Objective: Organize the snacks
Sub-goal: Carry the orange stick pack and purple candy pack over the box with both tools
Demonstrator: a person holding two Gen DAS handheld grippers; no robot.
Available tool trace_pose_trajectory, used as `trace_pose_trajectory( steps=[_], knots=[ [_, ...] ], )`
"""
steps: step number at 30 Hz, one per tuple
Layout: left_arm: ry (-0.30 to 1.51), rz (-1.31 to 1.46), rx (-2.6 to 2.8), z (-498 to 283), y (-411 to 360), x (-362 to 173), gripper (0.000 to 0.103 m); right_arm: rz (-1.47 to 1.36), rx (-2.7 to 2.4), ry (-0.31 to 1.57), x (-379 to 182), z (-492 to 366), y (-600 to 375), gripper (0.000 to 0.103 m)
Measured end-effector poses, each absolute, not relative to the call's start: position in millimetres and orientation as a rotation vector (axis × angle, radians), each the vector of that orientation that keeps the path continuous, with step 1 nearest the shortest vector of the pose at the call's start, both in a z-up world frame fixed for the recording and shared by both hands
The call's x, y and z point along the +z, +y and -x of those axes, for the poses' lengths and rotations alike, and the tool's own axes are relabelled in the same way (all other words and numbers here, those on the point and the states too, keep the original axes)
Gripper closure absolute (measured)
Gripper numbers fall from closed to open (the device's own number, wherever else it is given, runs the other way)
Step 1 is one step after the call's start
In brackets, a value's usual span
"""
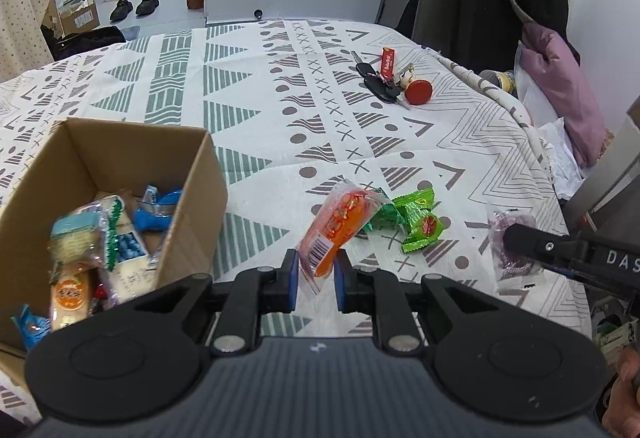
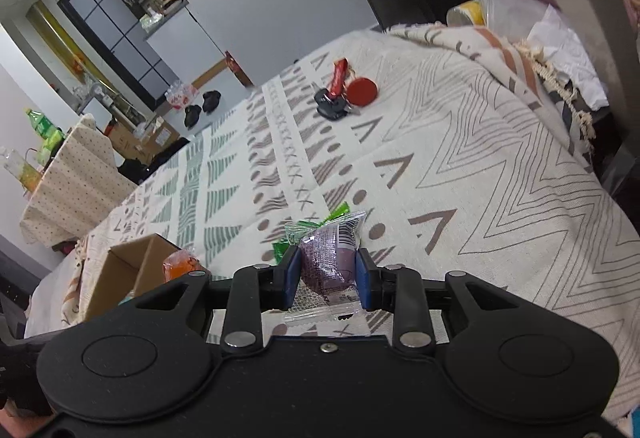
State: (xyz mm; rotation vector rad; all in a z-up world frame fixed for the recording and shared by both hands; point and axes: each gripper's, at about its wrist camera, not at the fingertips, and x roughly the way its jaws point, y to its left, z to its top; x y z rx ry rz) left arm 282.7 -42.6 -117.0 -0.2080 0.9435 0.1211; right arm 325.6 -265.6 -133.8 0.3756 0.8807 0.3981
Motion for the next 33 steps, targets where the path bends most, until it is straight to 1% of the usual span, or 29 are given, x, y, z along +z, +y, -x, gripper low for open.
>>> trace_pose_trajectory(
  steps=[6,17,33],
  knots=[
    [0.932,0.213,0.115,-266,-35,-99,0.086,-0.344,0.406,0.841,-111,-313,-259,0.074],
    [0.901,0.238,0.14,-241,2,-63,0.086,-0.378,0.444,0.802,-83,-287,-225,0.074],
    [0.894,0.315,0.194,-227,81,-45,0.086,-0.366,0.533,0.813,-66,-286,-146,0.074]
  ],
)
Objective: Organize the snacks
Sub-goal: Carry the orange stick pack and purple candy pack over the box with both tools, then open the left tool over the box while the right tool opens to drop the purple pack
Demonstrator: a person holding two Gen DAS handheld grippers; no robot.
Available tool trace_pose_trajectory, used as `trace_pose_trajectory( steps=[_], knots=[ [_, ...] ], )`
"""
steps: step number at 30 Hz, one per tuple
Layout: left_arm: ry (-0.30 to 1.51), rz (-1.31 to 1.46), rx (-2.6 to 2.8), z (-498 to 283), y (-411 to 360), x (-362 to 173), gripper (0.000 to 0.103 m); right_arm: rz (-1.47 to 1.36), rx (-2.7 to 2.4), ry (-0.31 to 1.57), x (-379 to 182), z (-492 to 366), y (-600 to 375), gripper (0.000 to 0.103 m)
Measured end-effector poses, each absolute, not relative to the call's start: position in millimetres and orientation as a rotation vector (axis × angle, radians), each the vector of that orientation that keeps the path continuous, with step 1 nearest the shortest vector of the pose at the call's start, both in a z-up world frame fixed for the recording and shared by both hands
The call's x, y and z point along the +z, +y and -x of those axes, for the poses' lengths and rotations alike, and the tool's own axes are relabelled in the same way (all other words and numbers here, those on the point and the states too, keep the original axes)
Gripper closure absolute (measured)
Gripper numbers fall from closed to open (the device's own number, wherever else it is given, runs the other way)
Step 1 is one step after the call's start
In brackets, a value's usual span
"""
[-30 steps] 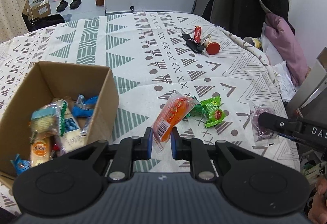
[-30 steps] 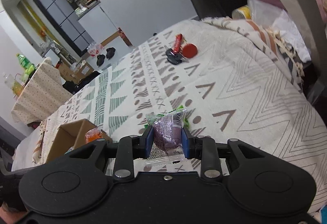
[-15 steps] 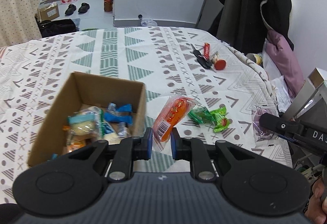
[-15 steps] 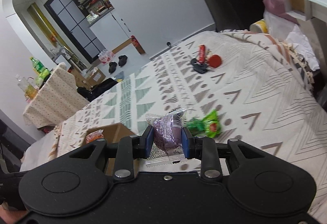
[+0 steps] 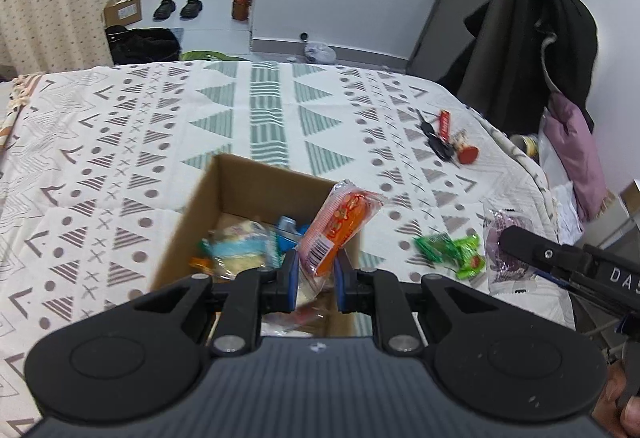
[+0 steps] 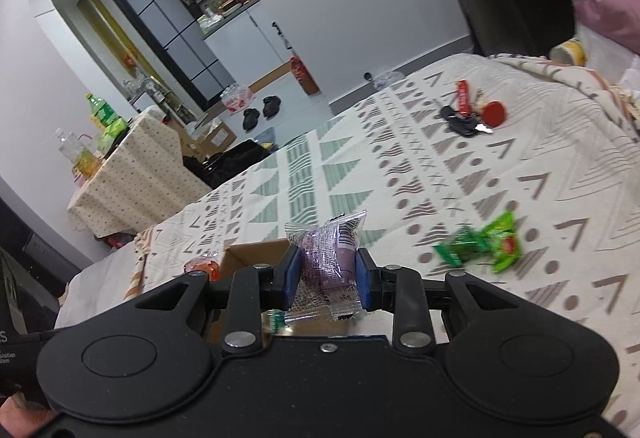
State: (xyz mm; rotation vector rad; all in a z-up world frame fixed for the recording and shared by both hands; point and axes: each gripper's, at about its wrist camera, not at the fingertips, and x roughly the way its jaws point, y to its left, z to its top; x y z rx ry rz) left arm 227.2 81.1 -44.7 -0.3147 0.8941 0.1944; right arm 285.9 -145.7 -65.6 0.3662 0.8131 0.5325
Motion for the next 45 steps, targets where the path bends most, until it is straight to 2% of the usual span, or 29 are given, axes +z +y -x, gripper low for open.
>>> trace_pose_trajectory(
  steps=[16,20,24,27,29,35,45],
  knots=[
    [0.928,0.384,0.229,-252,145,-55,0.086,-0.317,0.579,0.855,-65,-301,-74,0.074],
    [0.944,0.379,0.235,-261,152,-58,0.08,-0.308,0.58,0.878,-70,-306,-63,0.074],
    [0.953,0.39,0.233,-261,158,-61,0.078,-0.306,0.585,0.897,-74,-309,-54,0.074],
    [0.958,0.392,0.238,-259,162,-60,0.07,-0.322,0.595,0.923,-75,-311,-48,0.07],
    [0.958,0.393,0.243,-258,164,-59,0.059,-0.348,0.592,0.931,-75,-312,-50,0.052],
    [0.955,0.378,0.26,-252,159,-53,0.027,-0.325,0.562,0.913,-70,-305,-64,0.051],
    [0.99,0.349,0.235,-243,123,-54,0.019,-0.323,0.527,0.903,-70,-292,-110,0.042]
  ],
)
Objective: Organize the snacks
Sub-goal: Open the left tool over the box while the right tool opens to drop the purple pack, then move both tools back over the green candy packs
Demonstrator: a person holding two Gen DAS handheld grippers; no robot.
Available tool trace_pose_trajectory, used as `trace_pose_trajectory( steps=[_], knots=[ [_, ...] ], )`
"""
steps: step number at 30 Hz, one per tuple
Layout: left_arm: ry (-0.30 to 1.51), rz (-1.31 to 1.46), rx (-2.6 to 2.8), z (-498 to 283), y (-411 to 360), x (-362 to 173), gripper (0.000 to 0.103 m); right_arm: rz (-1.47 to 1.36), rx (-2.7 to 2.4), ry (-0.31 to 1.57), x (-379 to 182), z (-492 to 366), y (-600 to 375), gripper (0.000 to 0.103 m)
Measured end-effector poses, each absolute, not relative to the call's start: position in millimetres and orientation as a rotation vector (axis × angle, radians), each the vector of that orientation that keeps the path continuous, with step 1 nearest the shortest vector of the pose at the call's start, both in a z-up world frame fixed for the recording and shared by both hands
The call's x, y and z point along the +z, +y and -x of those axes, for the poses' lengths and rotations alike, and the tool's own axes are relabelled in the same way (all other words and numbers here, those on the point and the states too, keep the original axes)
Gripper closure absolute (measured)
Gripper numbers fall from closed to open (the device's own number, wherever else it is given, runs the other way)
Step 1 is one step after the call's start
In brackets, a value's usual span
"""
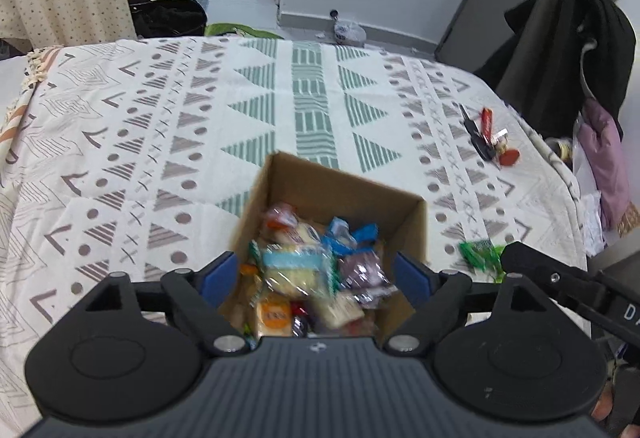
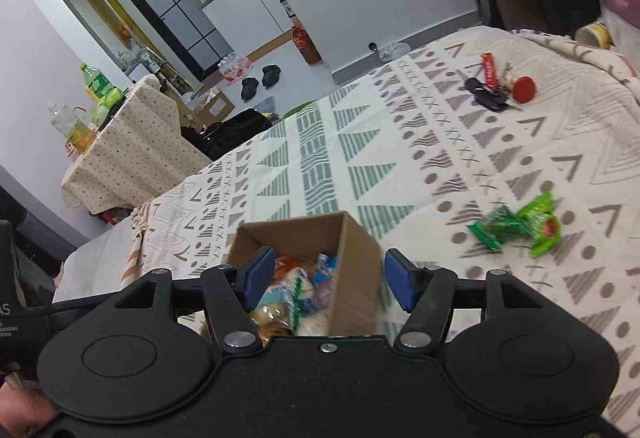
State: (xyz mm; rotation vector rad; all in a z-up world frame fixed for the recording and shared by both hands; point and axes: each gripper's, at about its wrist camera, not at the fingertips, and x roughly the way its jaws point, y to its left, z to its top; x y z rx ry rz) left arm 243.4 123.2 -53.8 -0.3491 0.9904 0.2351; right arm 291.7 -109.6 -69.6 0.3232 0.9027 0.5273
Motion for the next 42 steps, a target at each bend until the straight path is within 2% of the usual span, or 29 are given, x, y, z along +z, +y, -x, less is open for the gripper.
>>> trace_pose_trajectory(
  steps=[4,11,13,18,23,42],
  knots=[
    [0.992,0.333,0.211,-242,103,-53,0.018,-0.318,0.504,0.896,-69,-287,-134,0.034],
    [0.972,0.328,0.174,-243,70,-45,0.002,-0.317,0.476,0.872,-67,-281,-176,0.028],
    [0.973,0.333,0.164,-243,62,-46,0.001,-0.315,0.47,0.875,-68,-281,-186,0.026],
    [0.98,0.322,0.151,-243,42,-48,0.001,-0.297,0.453,0.875,-72,-281,-205,0.016],
    [0.99,0.314,0.143,-244,27,-51,0.0,-0.267,0.44,0.844,-73,-280,-223,0.001],
    [1.001,0.271,0.167,-257,-20,-76,0.001,-0.354,0.414,0.898,-117,-294,-270,0.003]
  ],
)
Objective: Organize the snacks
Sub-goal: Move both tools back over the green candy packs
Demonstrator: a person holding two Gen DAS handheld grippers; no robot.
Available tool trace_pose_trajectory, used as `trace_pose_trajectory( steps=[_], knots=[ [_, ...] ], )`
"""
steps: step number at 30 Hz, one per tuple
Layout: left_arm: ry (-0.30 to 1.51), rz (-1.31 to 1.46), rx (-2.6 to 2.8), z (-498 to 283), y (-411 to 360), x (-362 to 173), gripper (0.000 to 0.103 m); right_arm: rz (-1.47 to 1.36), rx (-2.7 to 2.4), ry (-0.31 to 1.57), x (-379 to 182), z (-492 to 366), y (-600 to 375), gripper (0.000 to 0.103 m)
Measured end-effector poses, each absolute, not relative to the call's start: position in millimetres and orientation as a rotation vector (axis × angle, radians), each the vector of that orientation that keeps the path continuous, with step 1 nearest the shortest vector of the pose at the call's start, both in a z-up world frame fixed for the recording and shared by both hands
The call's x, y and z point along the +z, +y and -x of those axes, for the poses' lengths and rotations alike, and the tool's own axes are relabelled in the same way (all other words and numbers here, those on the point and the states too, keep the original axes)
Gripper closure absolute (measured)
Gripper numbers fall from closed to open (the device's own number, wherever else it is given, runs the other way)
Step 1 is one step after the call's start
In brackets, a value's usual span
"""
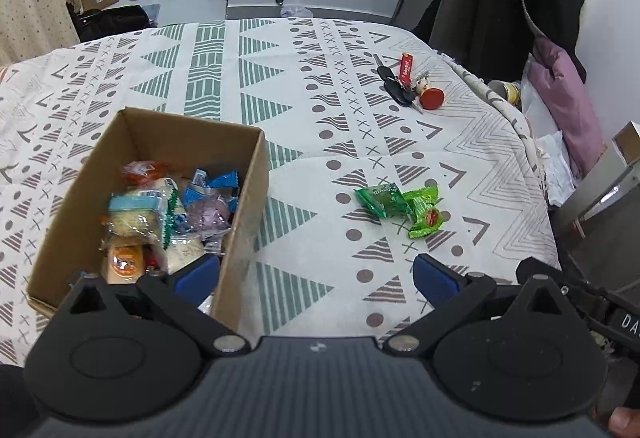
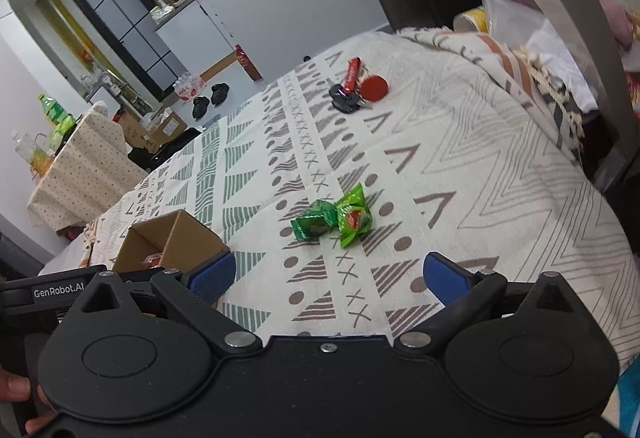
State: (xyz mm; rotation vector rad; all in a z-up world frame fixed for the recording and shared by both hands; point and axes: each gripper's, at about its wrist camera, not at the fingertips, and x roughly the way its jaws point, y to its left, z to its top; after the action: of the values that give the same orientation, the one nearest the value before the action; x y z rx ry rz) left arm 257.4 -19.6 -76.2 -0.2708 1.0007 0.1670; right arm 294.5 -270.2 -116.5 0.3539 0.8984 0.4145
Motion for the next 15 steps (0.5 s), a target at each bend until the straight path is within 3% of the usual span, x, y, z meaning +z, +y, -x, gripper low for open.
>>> trace_pose_trajectory(
  steps=[3,9,15],
  knots=[
    [0.996,0.261,0.17,-262,-24,-82,0.001,-0.386,0.413,0.912,-123,-298,-274,0.004],
    [0.973,0.256,0.147,-274,-32,-95,0.005,-0.424,0.427,0.964,-141,-314,-273,0.021],
    [0.979,0.291,0.116,-298,-34,-116,0.021,-0.447,0.411,0.982,-159,-335,-271,0.032]
  ],
)
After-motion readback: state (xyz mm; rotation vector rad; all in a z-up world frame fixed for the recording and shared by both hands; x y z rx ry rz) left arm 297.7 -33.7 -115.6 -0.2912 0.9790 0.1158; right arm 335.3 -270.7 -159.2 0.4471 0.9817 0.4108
